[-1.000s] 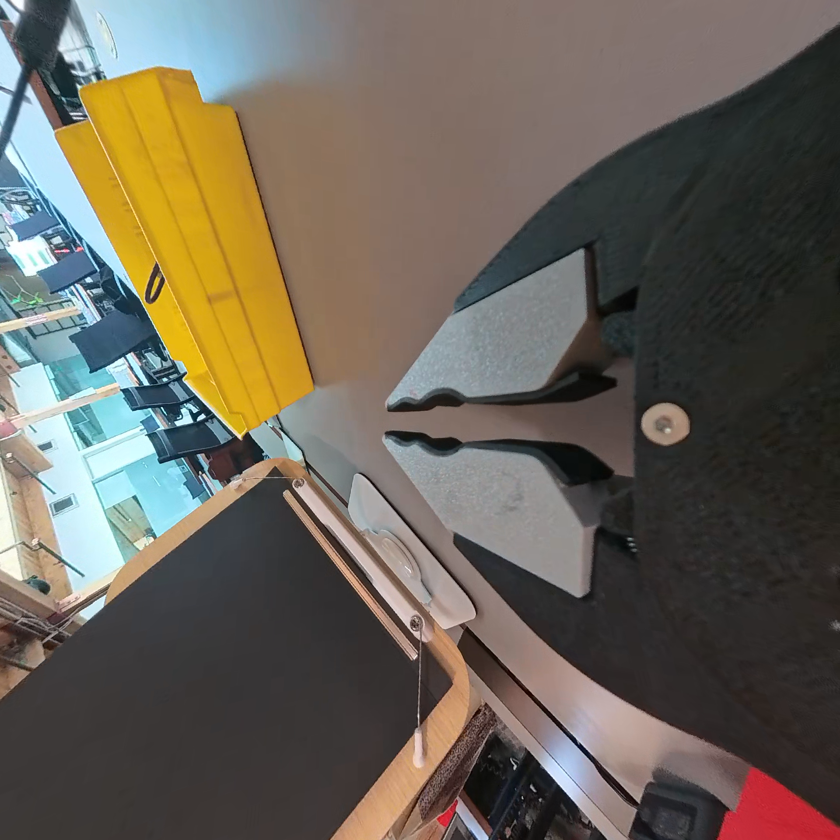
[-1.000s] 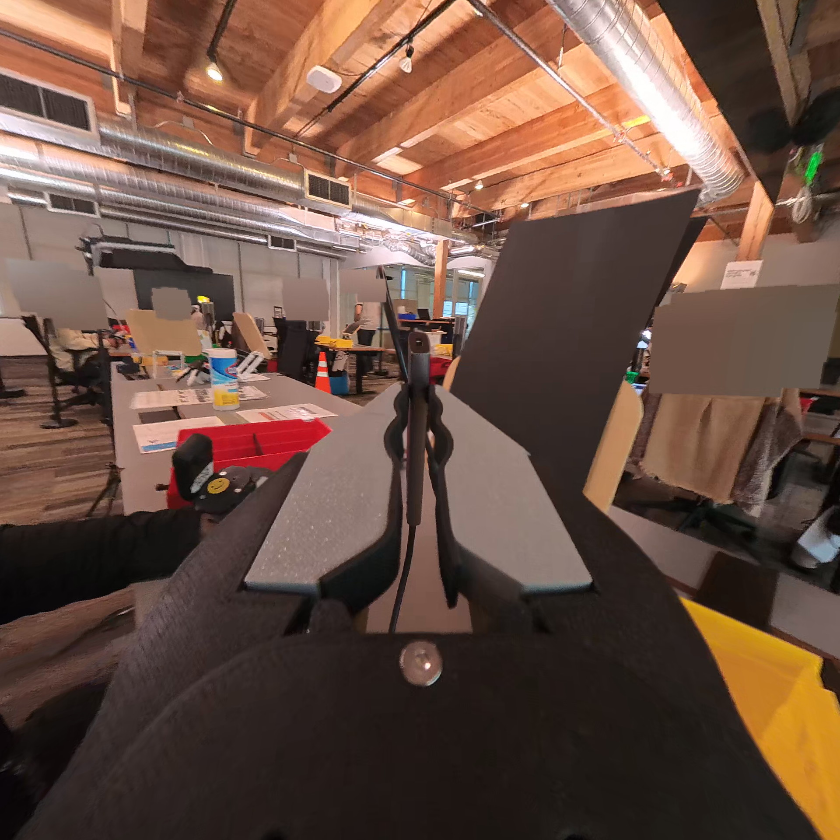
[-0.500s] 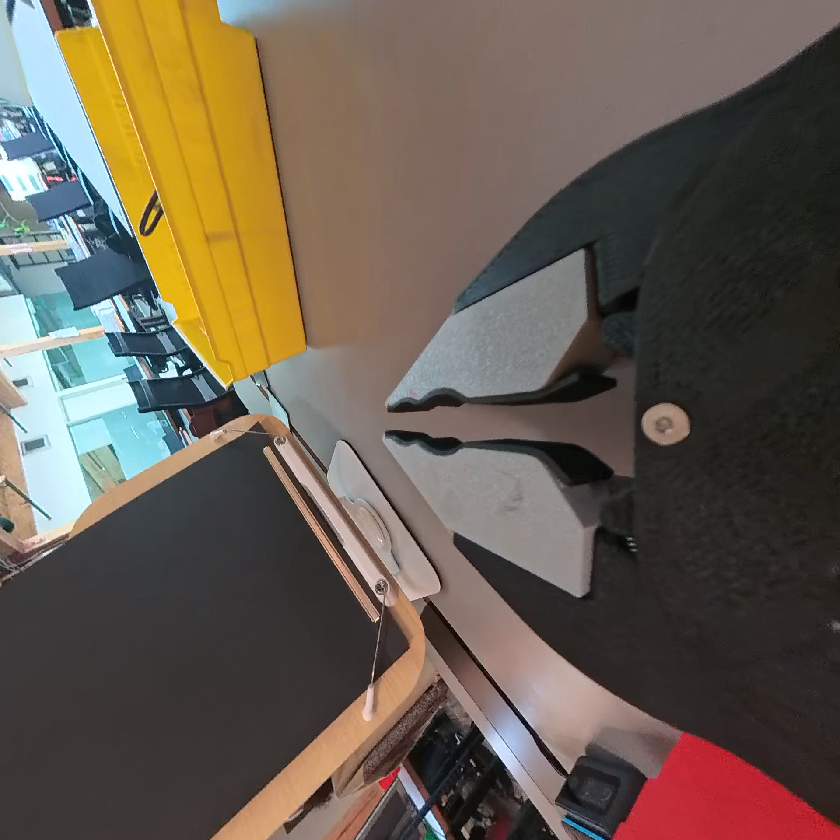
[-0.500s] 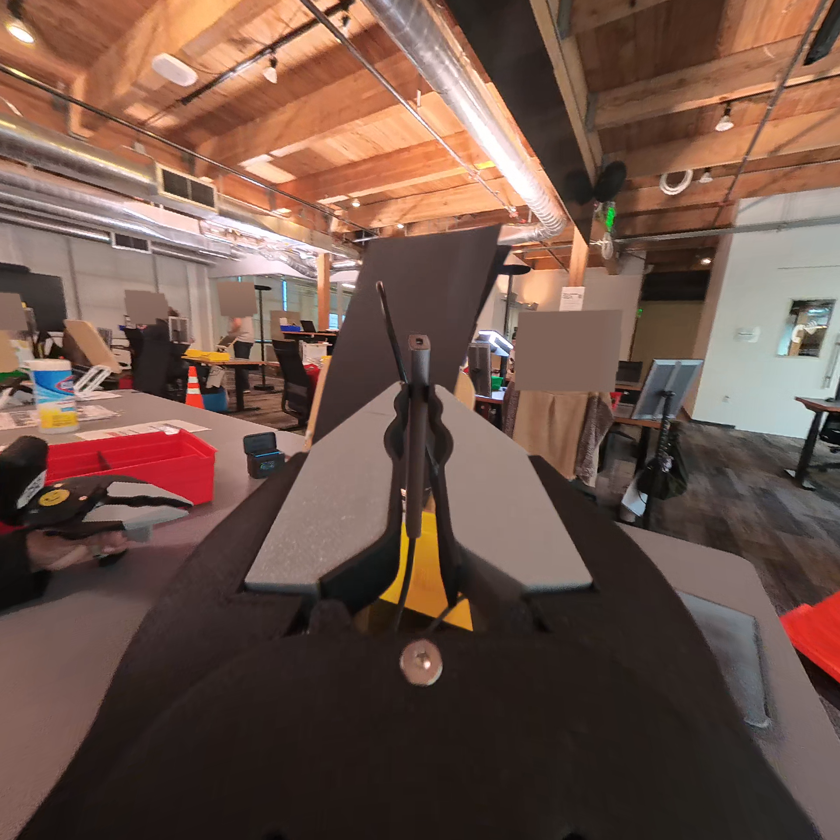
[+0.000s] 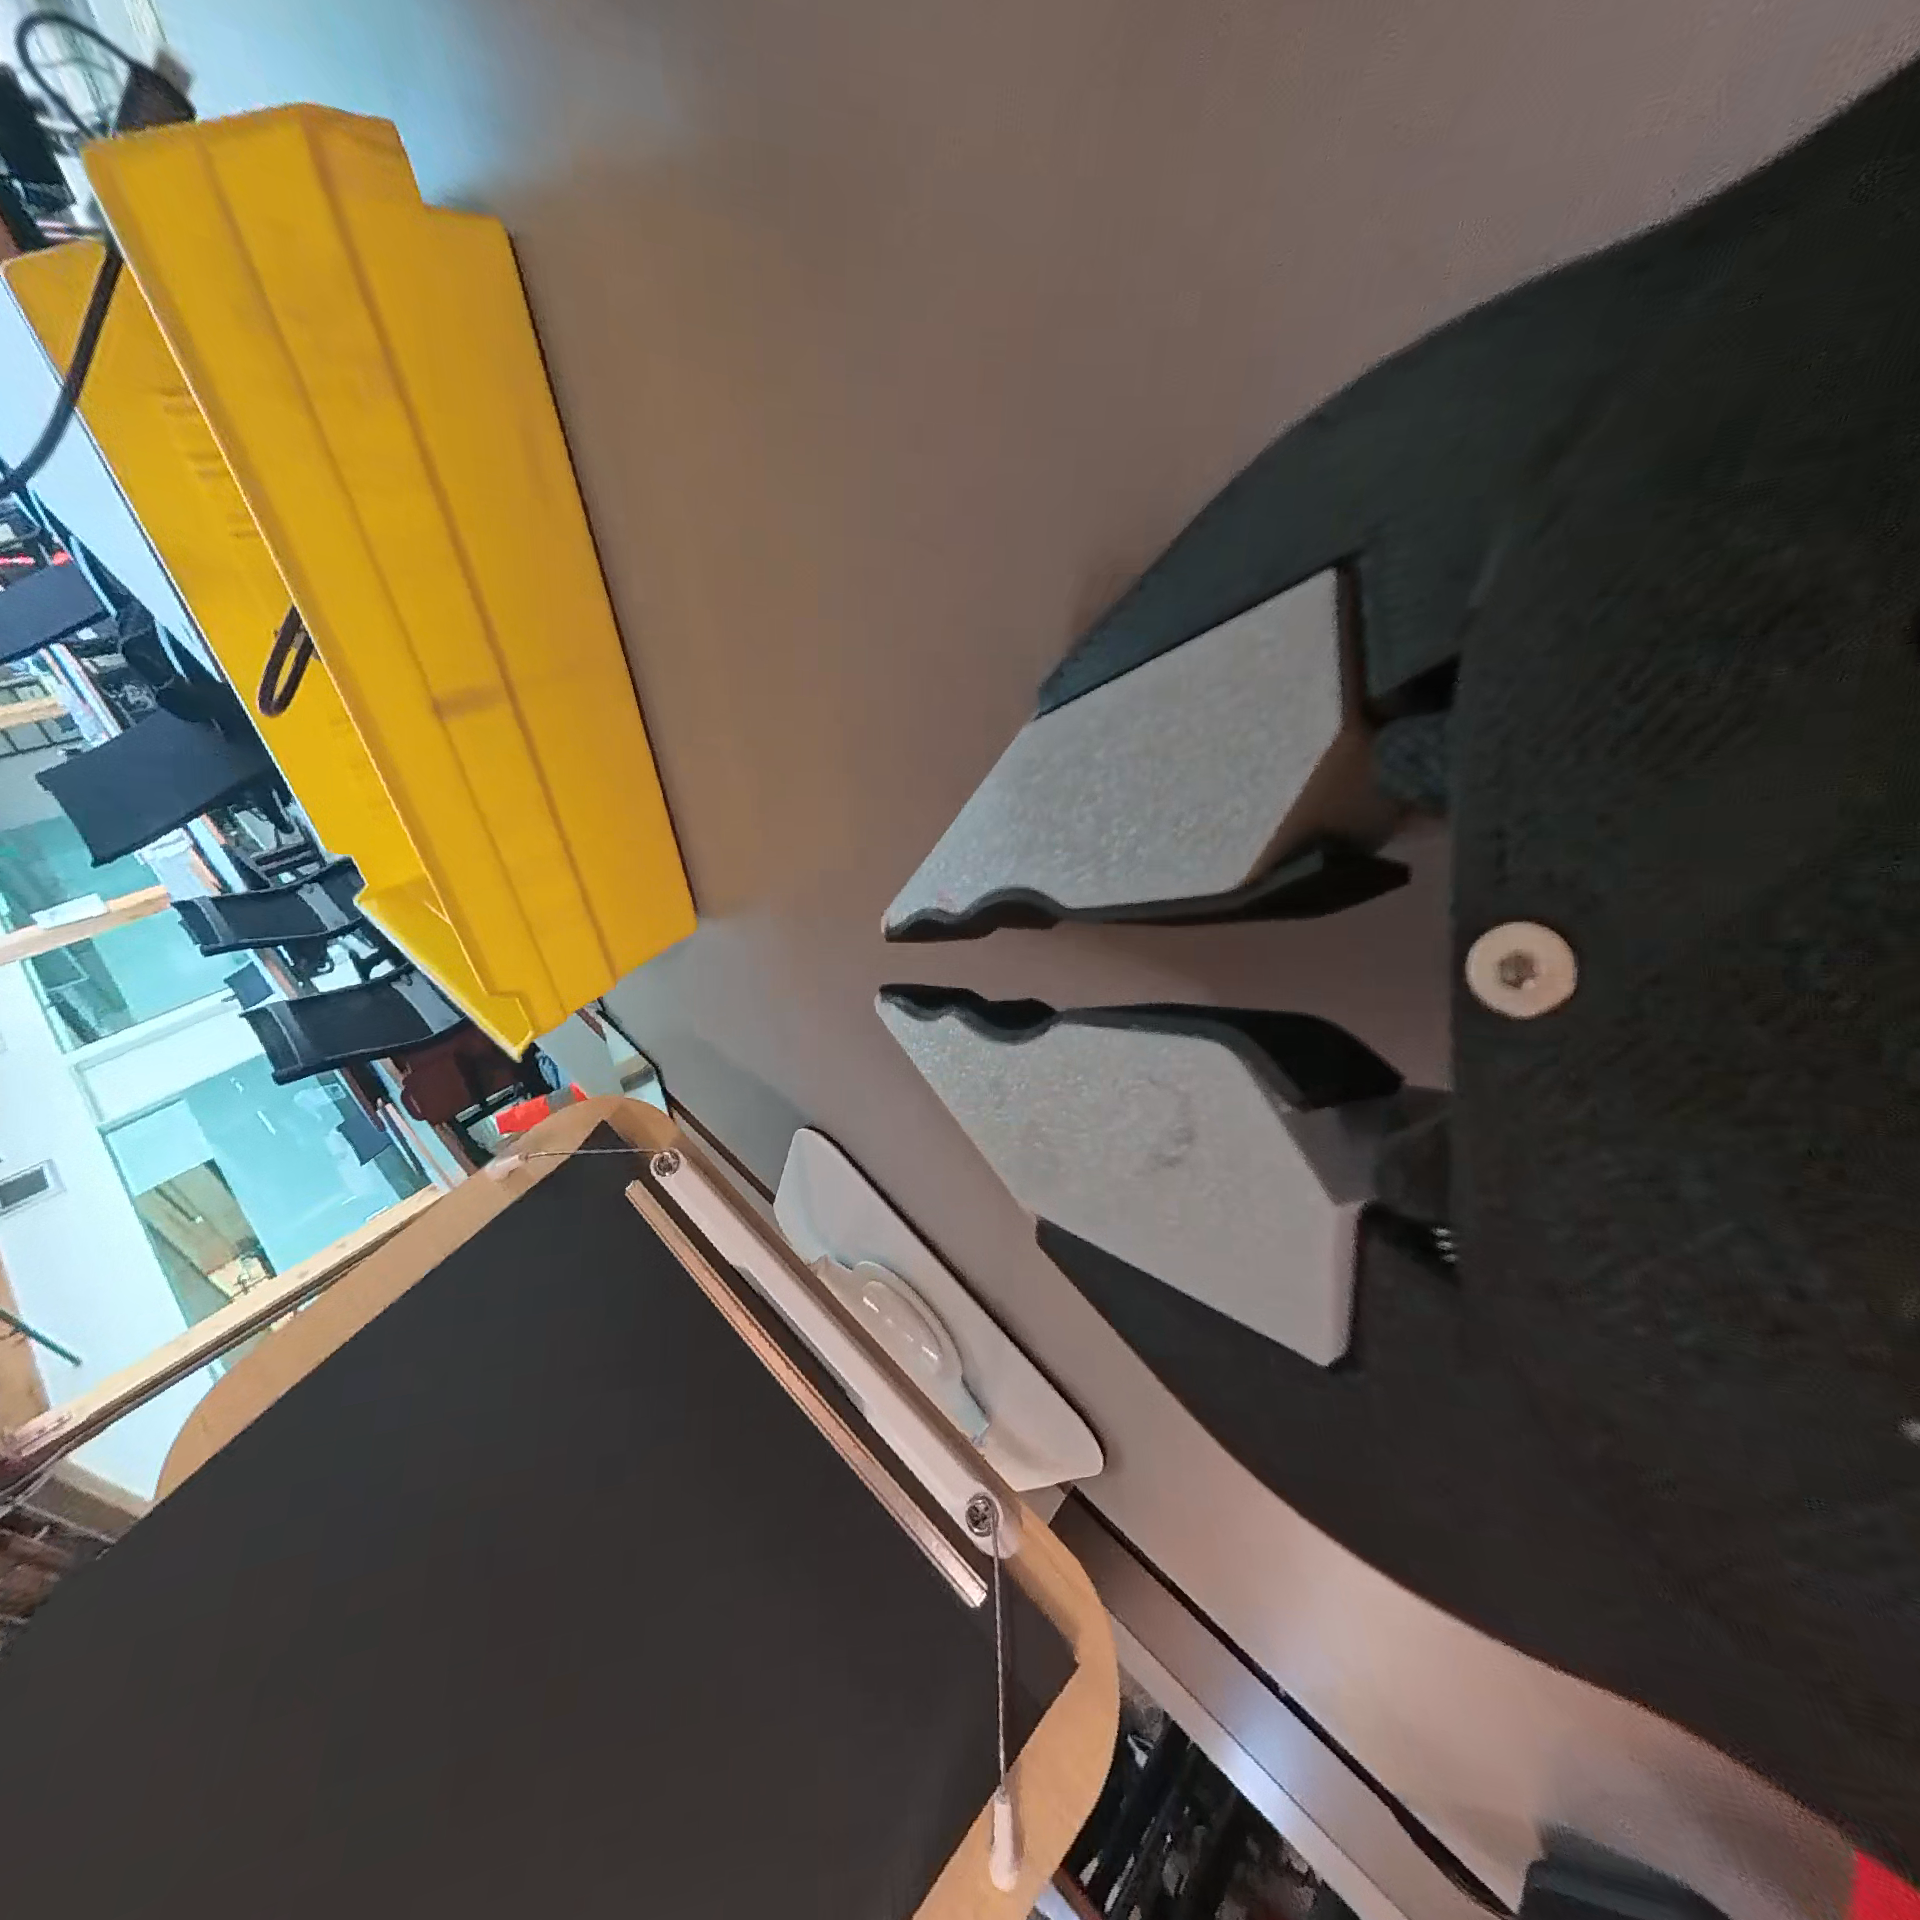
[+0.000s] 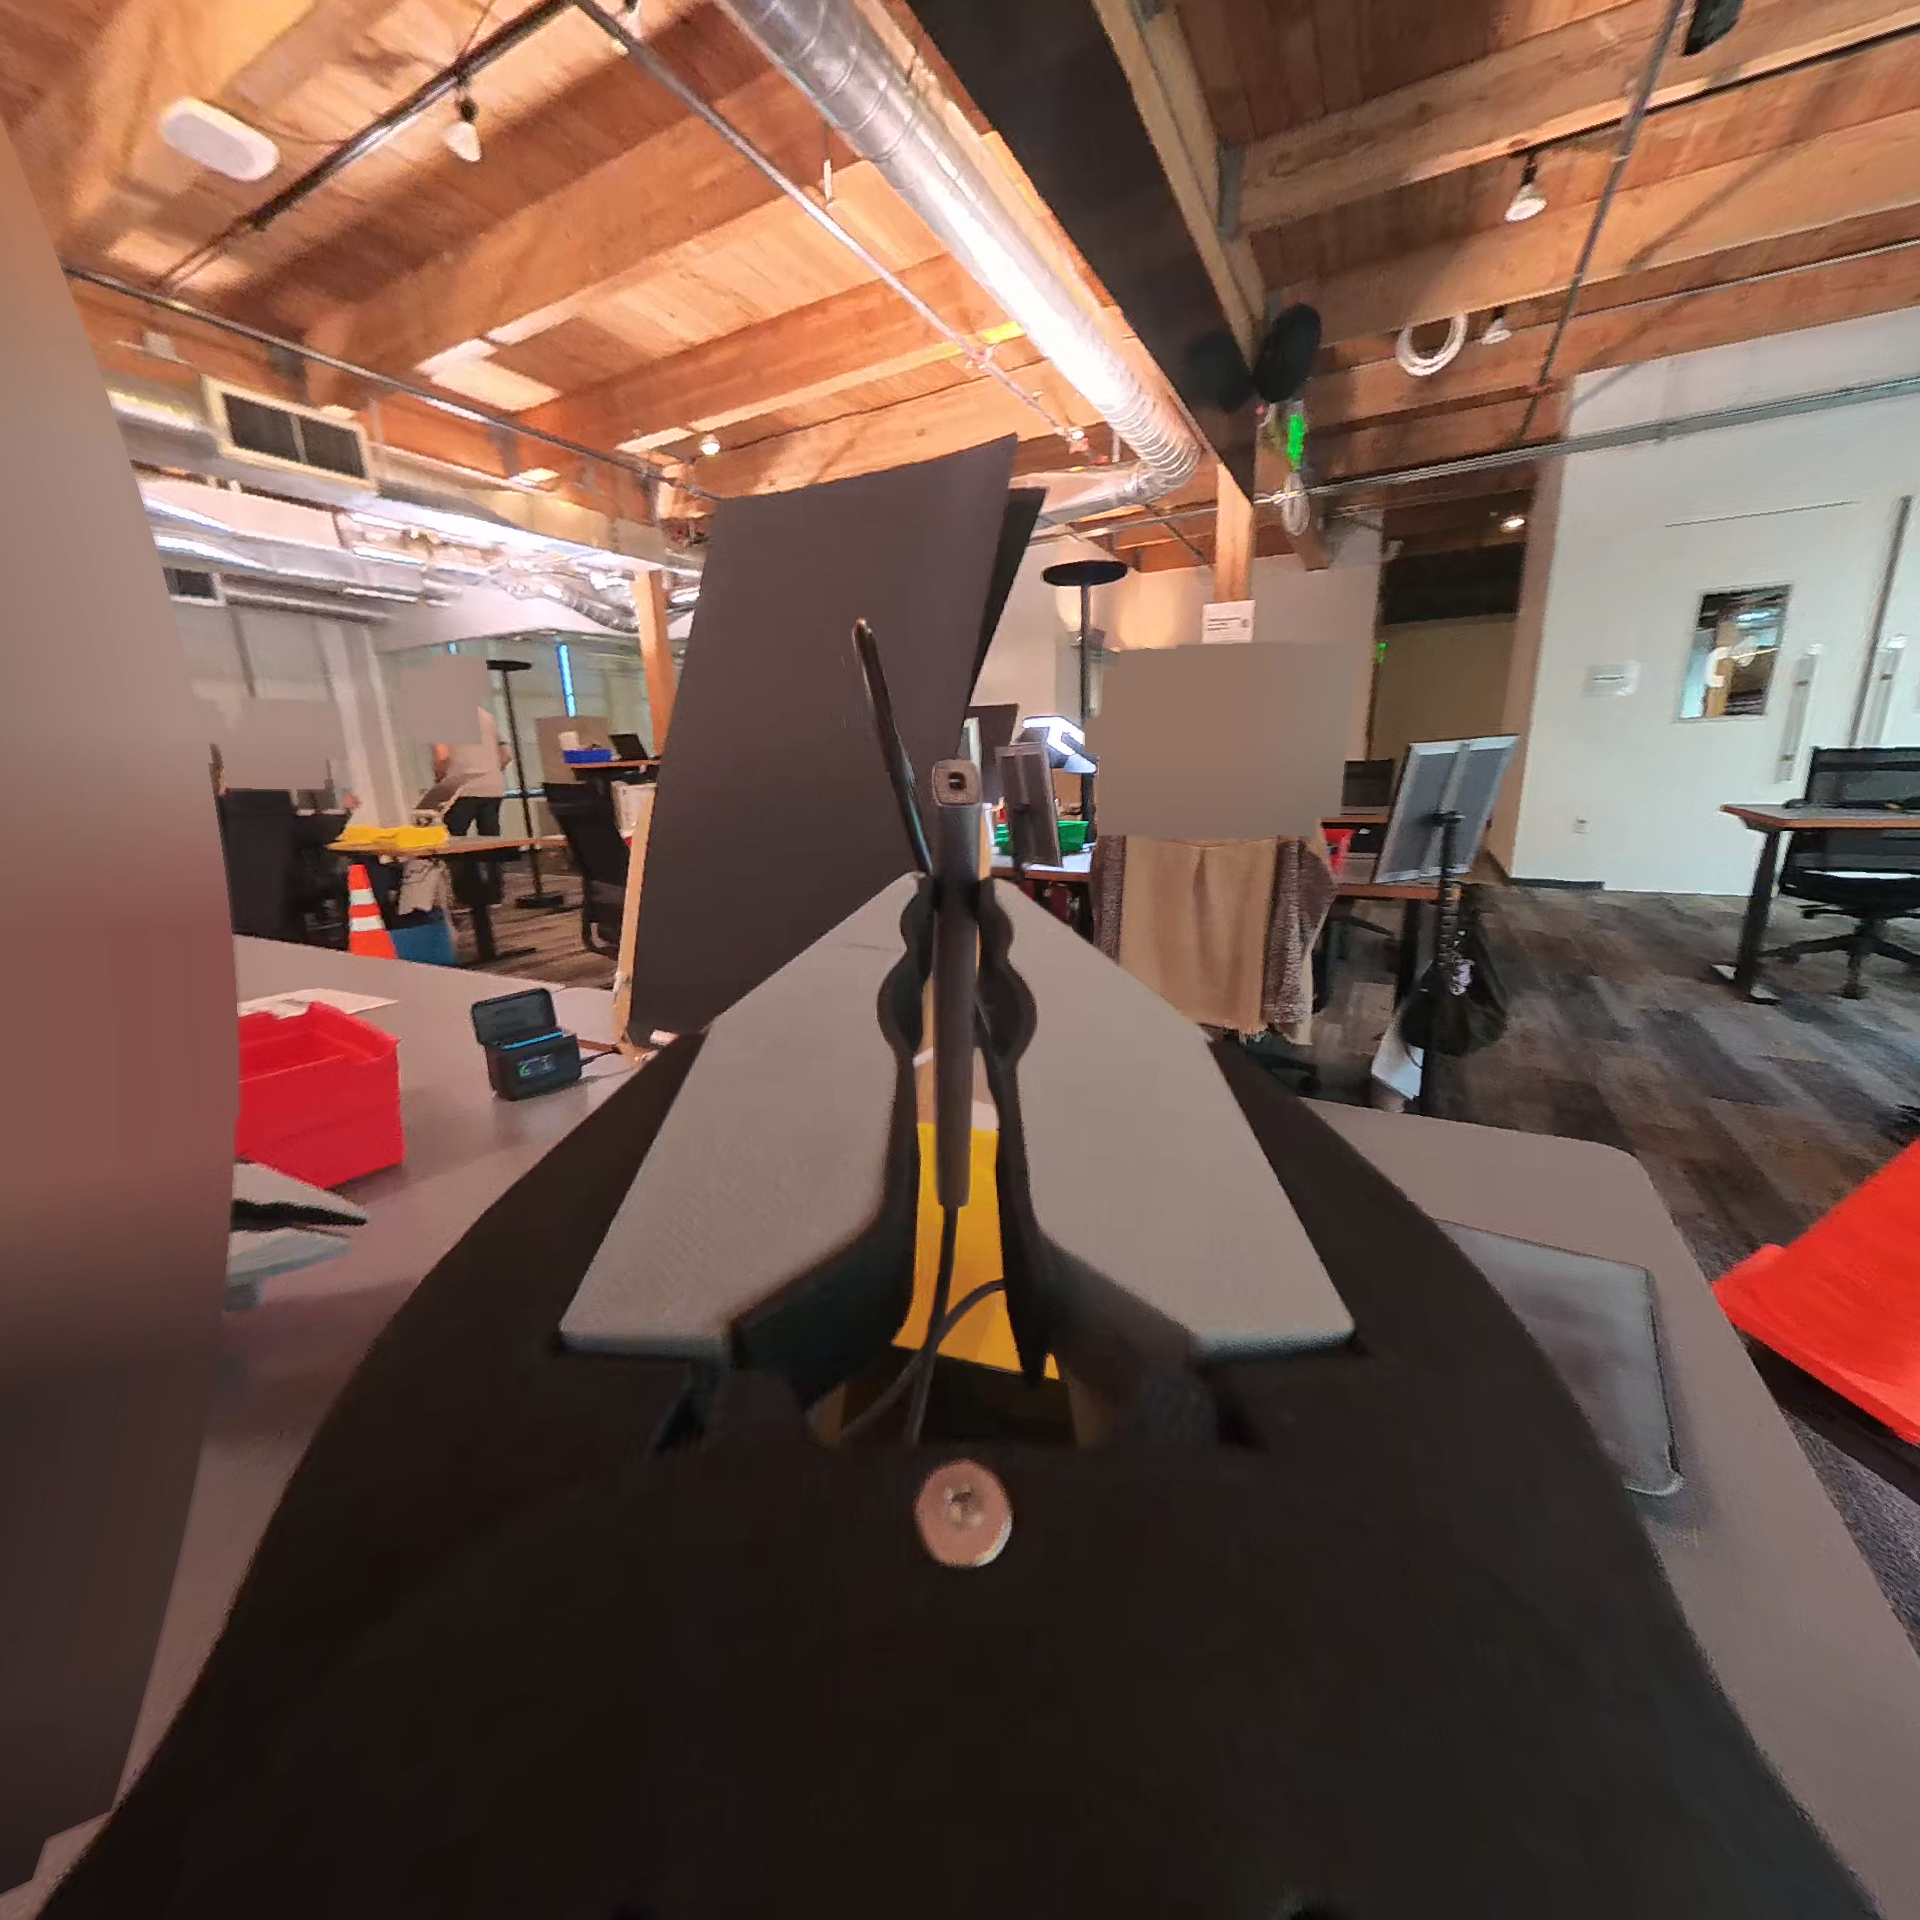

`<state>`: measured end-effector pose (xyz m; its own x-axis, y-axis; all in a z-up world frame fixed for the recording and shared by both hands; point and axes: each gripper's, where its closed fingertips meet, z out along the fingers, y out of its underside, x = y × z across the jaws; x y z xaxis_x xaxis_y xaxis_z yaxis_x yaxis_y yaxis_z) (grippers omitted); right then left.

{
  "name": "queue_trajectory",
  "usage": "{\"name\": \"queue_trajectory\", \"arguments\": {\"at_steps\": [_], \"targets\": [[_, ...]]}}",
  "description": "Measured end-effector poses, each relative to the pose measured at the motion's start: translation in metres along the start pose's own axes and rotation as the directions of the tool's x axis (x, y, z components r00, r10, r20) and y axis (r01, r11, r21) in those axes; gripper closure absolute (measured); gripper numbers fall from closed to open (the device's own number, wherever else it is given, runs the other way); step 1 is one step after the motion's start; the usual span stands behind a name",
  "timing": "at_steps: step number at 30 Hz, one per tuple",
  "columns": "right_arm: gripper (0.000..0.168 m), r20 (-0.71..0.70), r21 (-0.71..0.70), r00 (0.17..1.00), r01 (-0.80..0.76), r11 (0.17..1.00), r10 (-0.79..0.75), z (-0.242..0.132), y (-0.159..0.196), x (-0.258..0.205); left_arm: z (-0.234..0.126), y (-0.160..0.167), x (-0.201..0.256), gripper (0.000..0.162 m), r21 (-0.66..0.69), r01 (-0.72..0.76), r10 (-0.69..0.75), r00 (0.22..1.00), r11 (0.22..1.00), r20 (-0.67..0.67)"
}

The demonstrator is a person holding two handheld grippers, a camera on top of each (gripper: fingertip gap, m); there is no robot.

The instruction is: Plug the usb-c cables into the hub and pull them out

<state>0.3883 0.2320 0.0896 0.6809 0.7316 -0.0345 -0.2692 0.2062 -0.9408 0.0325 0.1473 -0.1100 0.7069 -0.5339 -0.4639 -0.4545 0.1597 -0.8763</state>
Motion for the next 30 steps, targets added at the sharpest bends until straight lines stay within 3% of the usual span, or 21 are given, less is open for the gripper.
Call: {"name": "queue_trajectory", "arguments": {"at_steps": [9,17,22,27,30], "targets": [[0.163,-0.08,0.033,0.997,0.005,0.999,-0.003,0.003,-0.005,0.0,-0.02,-0.001,-0.02,0.157,0.054,0.103,-0.107,0.993,0.993,0.058],[0.163,0.025,0.035,0.993,-0.12,0.992,0.119,0.02,0.005,-0.014,-0.021,0.007,-0.022,0.154,-0.008,0.151,-0.15,0.987,0.989,0.058],[0.164,0.169,-0.05,0.98,-0.1,0.994,0.107,0.034,0.011,-0.057,-0.016,0.006,-0.013,0.153,-0.026,0.105,-0.104,0.994,0.994,0.033],[0.164,0.324,-0.134,0.94,-0.071,0.988,0.112,0.045,0.009,-0.113,-0.001,-0.025,0.017,0.144,0.016,0.183,-0.18,0.977,0.983,-0.117],[0.165,0.405,-0.178,0.906,-0.057,0.982,0.125,0.058,0.01,-0.153,0.002,-0.084,0.031,0.143,0.147,0.19,-0.161,0.968,0.971,-0.192]]}}
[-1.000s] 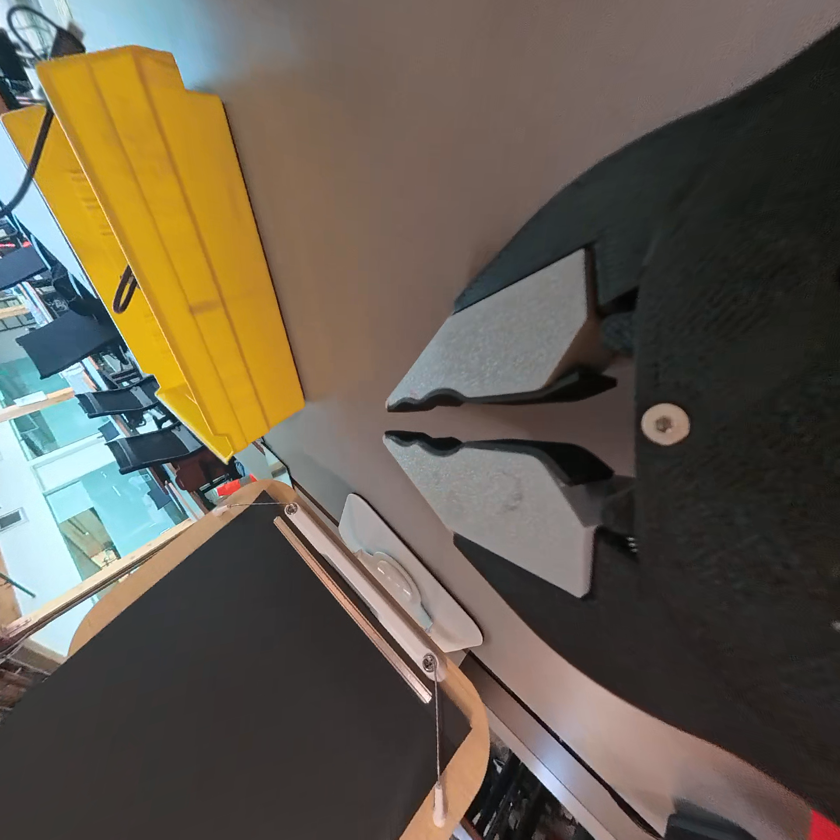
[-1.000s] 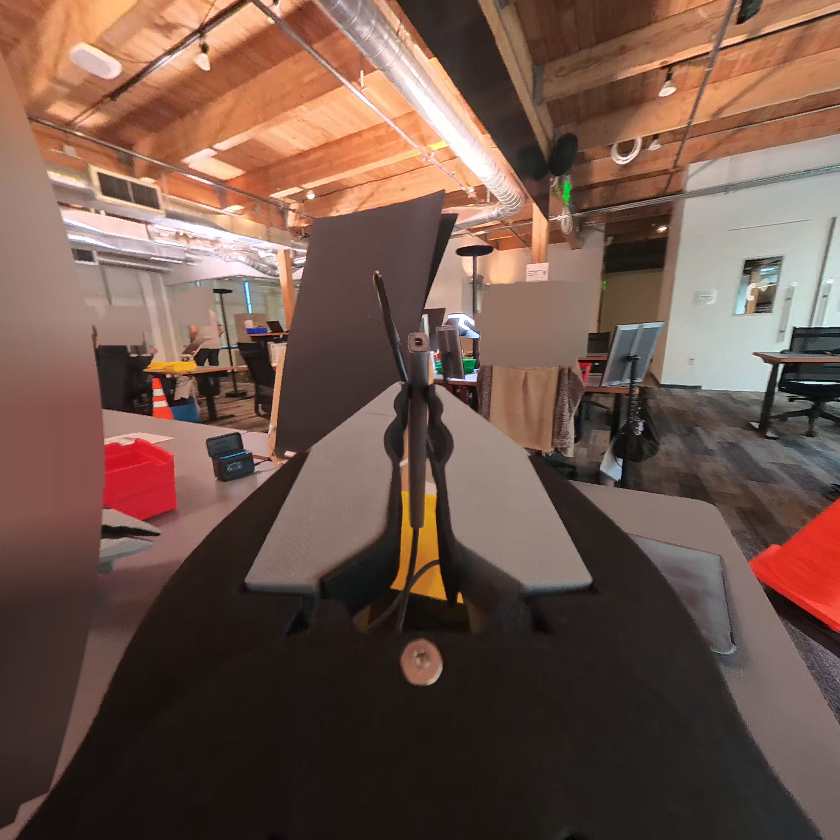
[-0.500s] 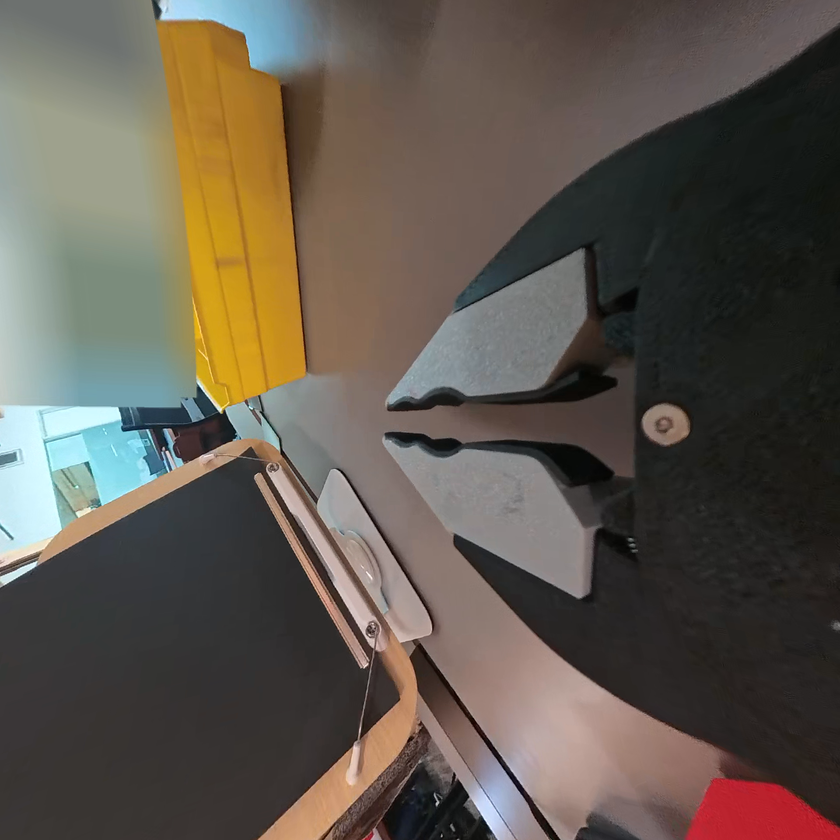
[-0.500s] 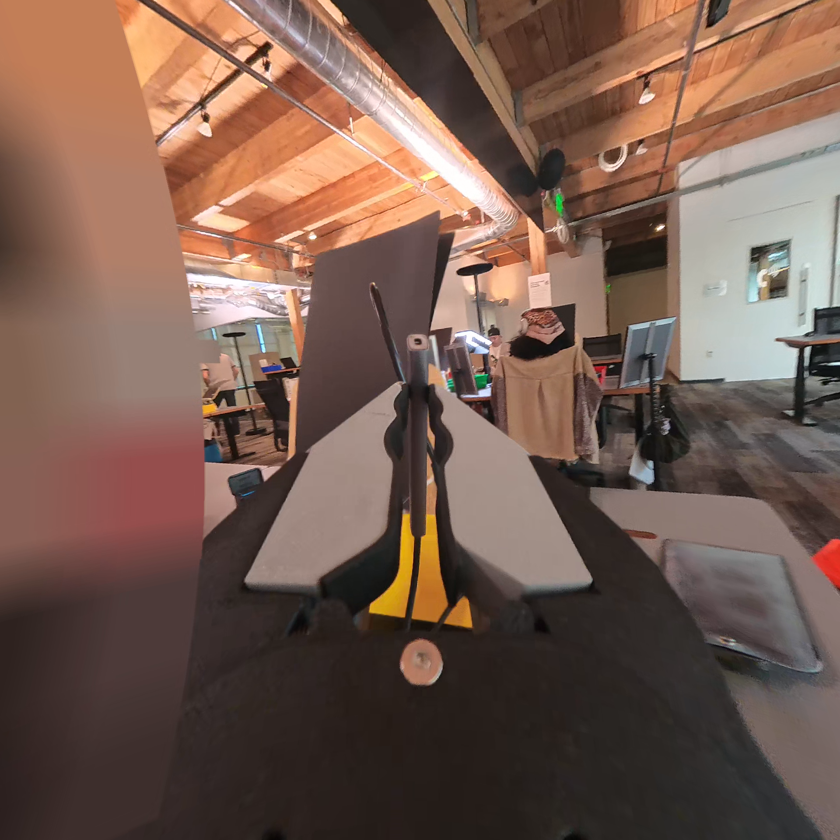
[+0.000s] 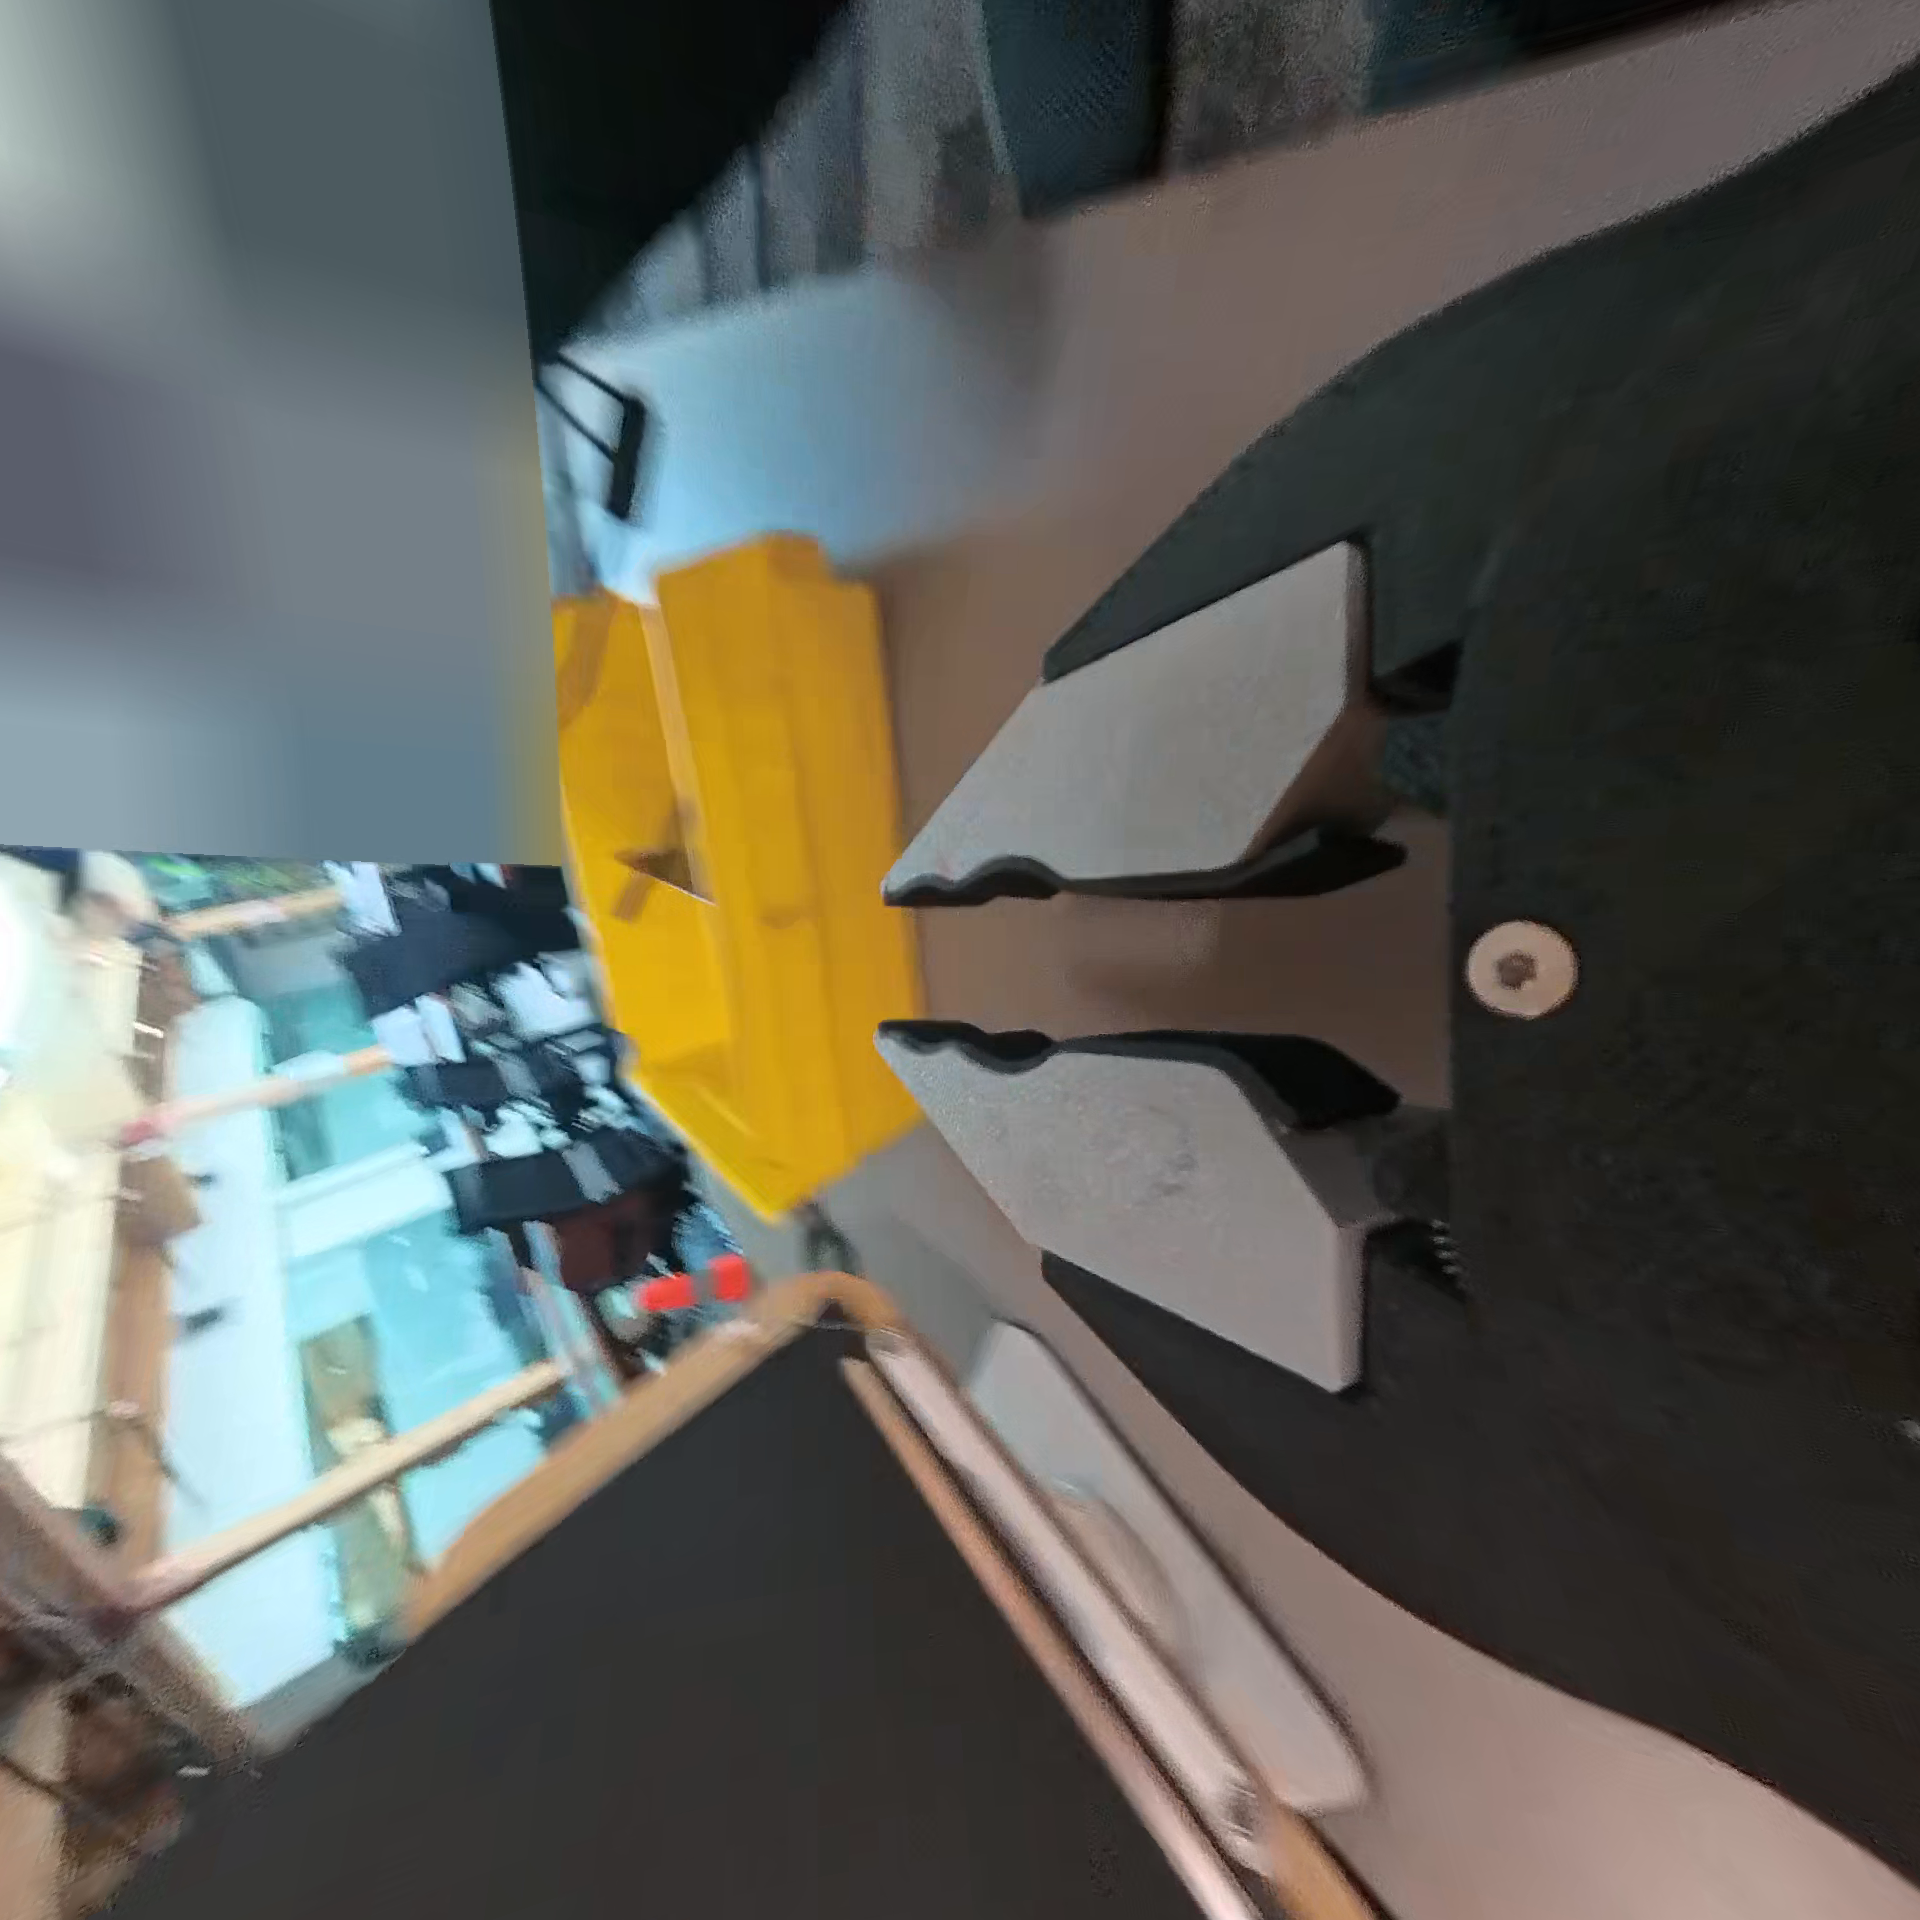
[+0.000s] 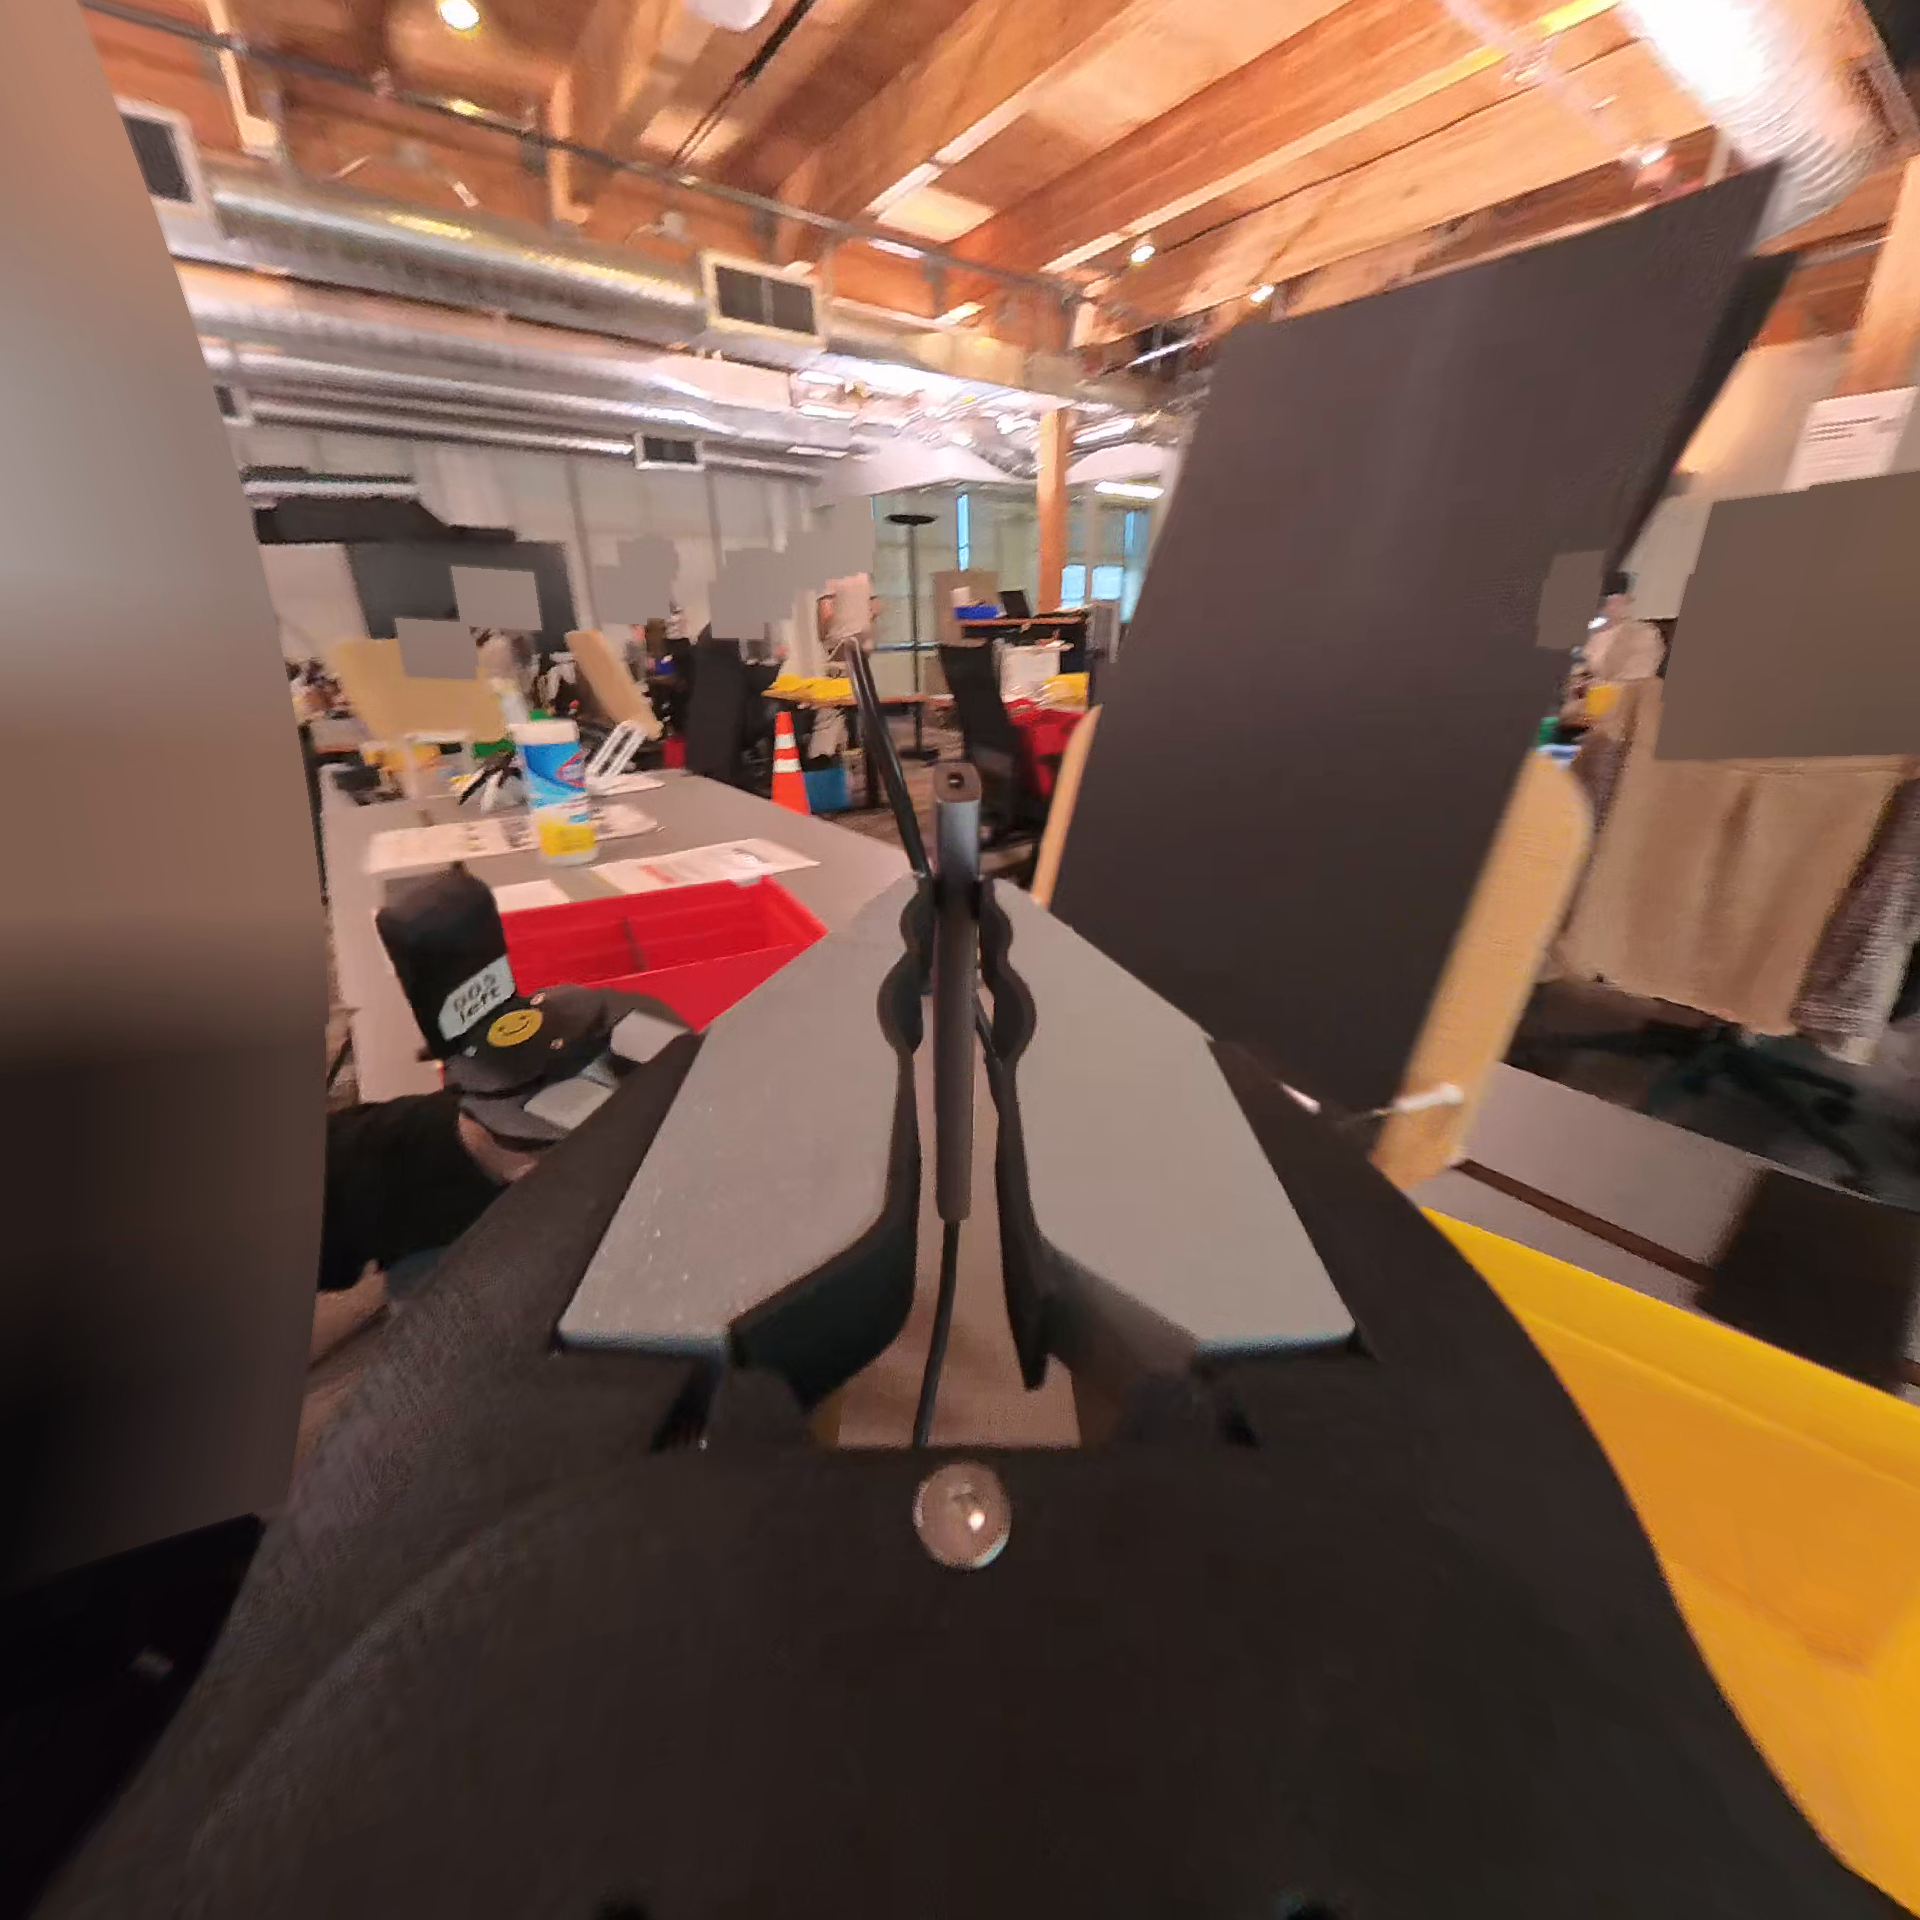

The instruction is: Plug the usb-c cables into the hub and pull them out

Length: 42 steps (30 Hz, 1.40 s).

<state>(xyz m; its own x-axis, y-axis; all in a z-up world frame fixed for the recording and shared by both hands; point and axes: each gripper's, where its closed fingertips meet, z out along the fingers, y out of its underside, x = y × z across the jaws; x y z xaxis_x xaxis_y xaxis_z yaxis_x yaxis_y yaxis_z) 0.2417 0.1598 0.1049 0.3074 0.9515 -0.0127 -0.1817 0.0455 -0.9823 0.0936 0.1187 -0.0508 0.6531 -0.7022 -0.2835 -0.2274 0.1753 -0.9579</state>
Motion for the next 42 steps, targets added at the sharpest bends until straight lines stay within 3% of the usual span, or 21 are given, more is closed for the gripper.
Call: {"name": "queue_trajectory", "arguments": {"at_steps": [4,7,11,13,17,19,21,28,36,39,42], "targets": [[0.164,0.069,-0.008,0.997,-0.033,0.999,0.034,0.036,0.003,-0.03,0.007,-0.087,0.025,0.142,0.21,0.001,0.016,0.997,0.978,-0.079],[0.164,0.156,0.043,0.984,-0.093,0.995,0.085,0.055,-0.003,-0.055,0.011,-0.115,0.021,0.143,0.252,0.003,0.005,1.0,0.968,-0.03],[0.164,0.275,0.061,0.951,-0.167,0.984,0.144,0.077,0.007,-0.084,0.008,-0.107,-0.006,0.13,0.209,0.01,-0.028,0.996,0.978,0.082],[0.164,0.28,0.067,0.948,-0.18,0.981,0.155,0.087,0.019,-0.087,0.002,-0.098,-0.012,0.13,0.21,0.039,-0.051,0.997,0.977,0.052],[0.164,0.374,0.062,0.9,-0.265,0.962,0.224,0.099,0.041,-0.093,-0.001,-0.082,-0.006,0.133,0.219,0.218,-0.185,0.969,0.951,-0.161],[0.164,0.407,0.027,0.879,-0.282,0.959,0.247,0.107,0.056,-0.097,-0.002,-0.078,0.001,0.146,0.224,0.297,-0.225,0.927,0.928,-0.299],[0.164,0.404,0.0,0.879,-0.278,0.961,0.254,0.11,0.068,-0.094,0.001,-0.064,0.0,0.146,0.178,0.316,-0.243,0.907,0.932,-0.344],[0.163,0.265,-0.153,0.949,-0.136,0.979,0.173,0.108,0.125,-0.061,0.005,-0.013,-0.022,0.147,0.017,0.225,-0.214,0.947,0.974,-0.24],[0.161,0.139,-0.203,0.989,-0.028,0.979,0.057,0.106,0.139,-0.031,0.009,0.0,-0.046,0.147,0.002,0.208,-0.208,0.976,0.978,-0.06],[0.151,0.084,-0.222,0.994,-0.05,0.974,0.07,0.106,0.142,-0.029,0.006,0.002,-0.066,0.147,-0.003,0.109,-0.108,0.989,0.994,0.101],[0.146,0.071,-0.249,0.997,-0.011,0.968,0.03,0.111,0.149,-0.038,0.004,0.005,-0.073,0.147,-0.034,0.021,-0.015,0.984,0.999,0.175]]}}
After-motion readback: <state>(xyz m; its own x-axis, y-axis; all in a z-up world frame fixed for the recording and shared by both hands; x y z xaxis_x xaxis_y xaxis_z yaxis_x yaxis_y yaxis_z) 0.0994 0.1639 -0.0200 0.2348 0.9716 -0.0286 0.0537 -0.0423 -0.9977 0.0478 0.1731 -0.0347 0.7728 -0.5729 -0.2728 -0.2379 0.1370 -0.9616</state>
